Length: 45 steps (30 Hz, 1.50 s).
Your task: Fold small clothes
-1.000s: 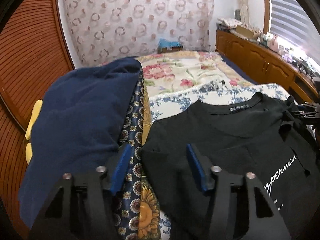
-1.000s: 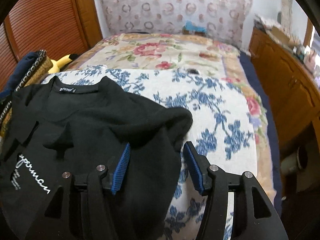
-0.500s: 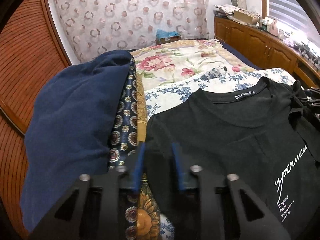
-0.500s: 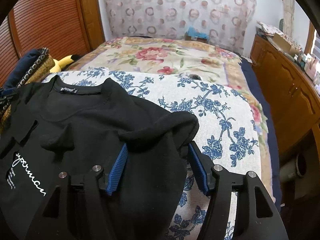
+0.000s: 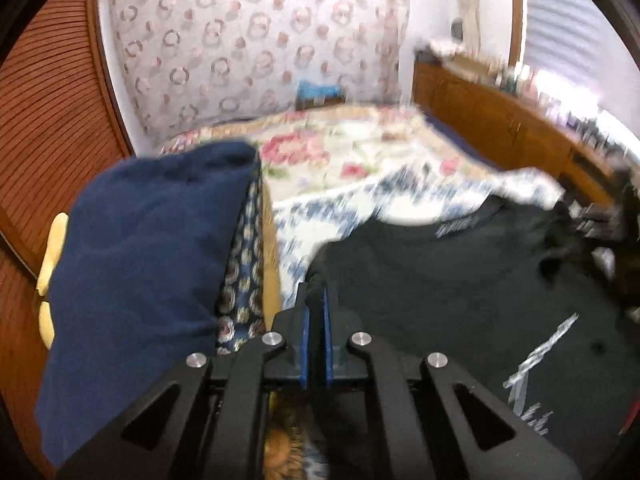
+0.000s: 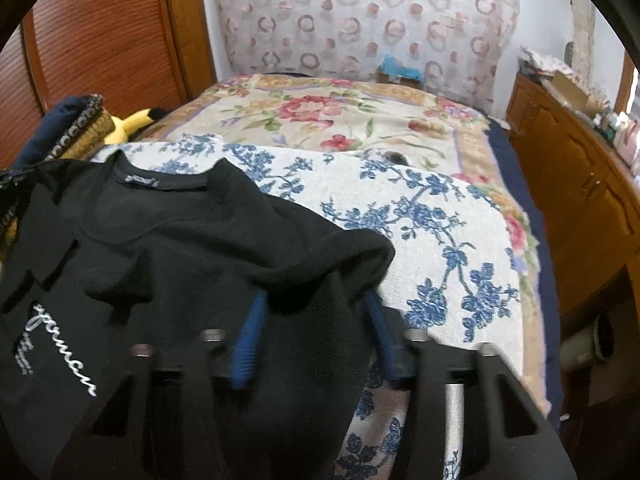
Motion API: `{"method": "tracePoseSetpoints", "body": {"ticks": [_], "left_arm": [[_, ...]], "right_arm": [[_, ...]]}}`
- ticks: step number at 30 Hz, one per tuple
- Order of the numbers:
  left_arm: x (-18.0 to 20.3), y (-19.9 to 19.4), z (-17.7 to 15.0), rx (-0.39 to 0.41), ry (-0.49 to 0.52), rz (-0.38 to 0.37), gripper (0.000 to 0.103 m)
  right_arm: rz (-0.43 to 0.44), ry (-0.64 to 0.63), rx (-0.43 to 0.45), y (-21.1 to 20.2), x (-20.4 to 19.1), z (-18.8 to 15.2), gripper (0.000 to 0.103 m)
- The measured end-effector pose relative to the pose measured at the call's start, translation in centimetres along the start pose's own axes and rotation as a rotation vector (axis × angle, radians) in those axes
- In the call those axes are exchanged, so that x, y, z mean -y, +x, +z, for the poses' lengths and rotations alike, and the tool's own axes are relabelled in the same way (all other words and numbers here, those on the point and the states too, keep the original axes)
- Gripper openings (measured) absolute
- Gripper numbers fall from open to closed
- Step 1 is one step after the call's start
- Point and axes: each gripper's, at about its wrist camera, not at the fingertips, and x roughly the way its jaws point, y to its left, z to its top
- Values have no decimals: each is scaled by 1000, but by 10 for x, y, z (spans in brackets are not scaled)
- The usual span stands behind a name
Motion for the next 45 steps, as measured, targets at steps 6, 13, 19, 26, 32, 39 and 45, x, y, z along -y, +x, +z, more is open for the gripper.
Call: {"method": "tracePoseSetpoints", "body": {"ticks": [6,13,19,26,32,39,45], "left_arm": [[7,-50,3,96,3,-57,2],[6,-99,-23,165,2,-65,2],[3,-134,-66,184,-9,-73,2],[-6,-169,-123,183,-53,-70,2],[-3,-188,-172,162,-104,-131,2],[-4,-165,-213,83,-137,-140,2],[-4,-188,-219,120,-134,-124,2]], "right_arm": [[71,14,44,-20,-2,5,6],[65,9,176,-80,-17,3,6],[60,-20,239,-133,-37,-20,5],[42,-33,265,-180,-61,-67,5],[44,5,242,-205,-72,-119,5],[81,76,169,-193,-83,-170,5],[64,81,166,-201,-78,-179,5]]}}
